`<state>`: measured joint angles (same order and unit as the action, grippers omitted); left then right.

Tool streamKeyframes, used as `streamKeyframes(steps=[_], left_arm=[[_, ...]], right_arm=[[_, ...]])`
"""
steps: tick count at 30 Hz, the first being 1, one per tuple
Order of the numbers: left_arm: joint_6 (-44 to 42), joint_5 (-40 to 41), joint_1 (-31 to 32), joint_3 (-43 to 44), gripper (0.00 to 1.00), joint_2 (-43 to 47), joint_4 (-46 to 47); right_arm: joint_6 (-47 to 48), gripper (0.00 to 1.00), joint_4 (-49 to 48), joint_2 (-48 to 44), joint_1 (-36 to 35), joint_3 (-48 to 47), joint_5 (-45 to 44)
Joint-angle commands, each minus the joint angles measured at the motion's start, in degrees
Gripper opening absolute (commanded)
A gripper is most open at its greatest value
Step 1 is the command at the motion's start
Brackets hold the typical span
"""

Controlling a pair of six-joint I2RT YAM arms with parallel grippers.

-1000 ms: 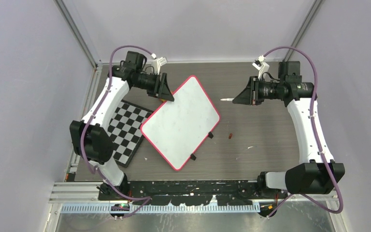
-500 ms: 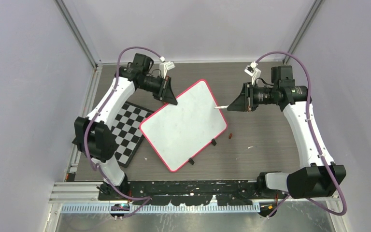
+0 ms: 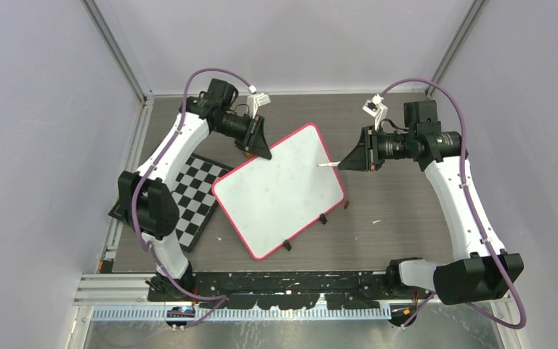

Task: Write a sentence on the whiteboard
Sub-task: Move the whiteboard to the center of the board.

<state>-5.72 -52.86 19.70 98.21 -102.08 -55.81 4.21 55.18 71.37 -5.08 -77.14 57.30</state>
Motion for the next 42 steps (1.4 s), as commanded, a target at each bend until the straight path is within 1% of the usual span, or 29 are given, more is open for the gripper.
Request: streamKeyframes(steps=[1,4,6,10,14,18,22,25,29,32,39,42], left_arm=[[-2.27,1.53,0.86,4.4,0.27,1.05,-4.55],[-2.09,2.74,0.4,5.99,0.44,2.38,-5.73],[-1.39,3.45,-0.84,6.05,0.54,3.61,-5.9],[0.46,4.47,-5.33,1.69,0.71,7.97,-3.19],[-0.34,2.08,-9.78,-1.28,0.78,11.67,-4.87],[-1.74,-1.2,-14.35,-5.44,0.81,15.59,-6.44],[-1.58,-3.01,-18.04,-11.84,0.84,20.42,-5.29],[-0.42,-3.73,-19.41,-15.8,0.87,23.81,-3.05],[0.04,-4.73,-19.44,-19.85,0.87,25.46,-0.48],[-0.26,-6.56,-19.44,-20.66,0.85,24.85,-0.09],[-1.84,-9.53,-19.44,-19.52,0.7,21.88,-0.64],[-2.79,-10.27,-19.33,-18.2,0.6,20.47,-1.58]], right_arm=[[-0.04,0.0,-2.98,-2.17,-1.86,-1.02,-1.75],[-0.16,0.0,-3.06,-1.29,-2.89,-2.22,-2.14],[-0.16,0.0,-2.87,-0.48,-4.05,-3.5,-2.76],[0.42,0.0,-2.19,1.56,-7.45,-6.97,-4.79],[2.3,0.0,0.22,4.35,-11.83,-10.78,-7.28],[3.87,0.0,1.48,6.92,-16.62,-13.94,-9.33],[4.73,0.0,1.48,9.09,-21.77,-16.1,-12.01],[5.01,0.0,1.52,10.54,-25.21,-17.8,-12.81],[4.66,0.0,0.9,11.84,-28.59,-18.78,-13.43],[4.32,0.0,-0.4,12.03,-30.89,-18.41,-14.56],[1.99,0.0,-2.52,12.8,-34.17,-18.57,-14.81],[1.94,0.0,-2.46,12.69,-34.6,-18.83,-14.84]])
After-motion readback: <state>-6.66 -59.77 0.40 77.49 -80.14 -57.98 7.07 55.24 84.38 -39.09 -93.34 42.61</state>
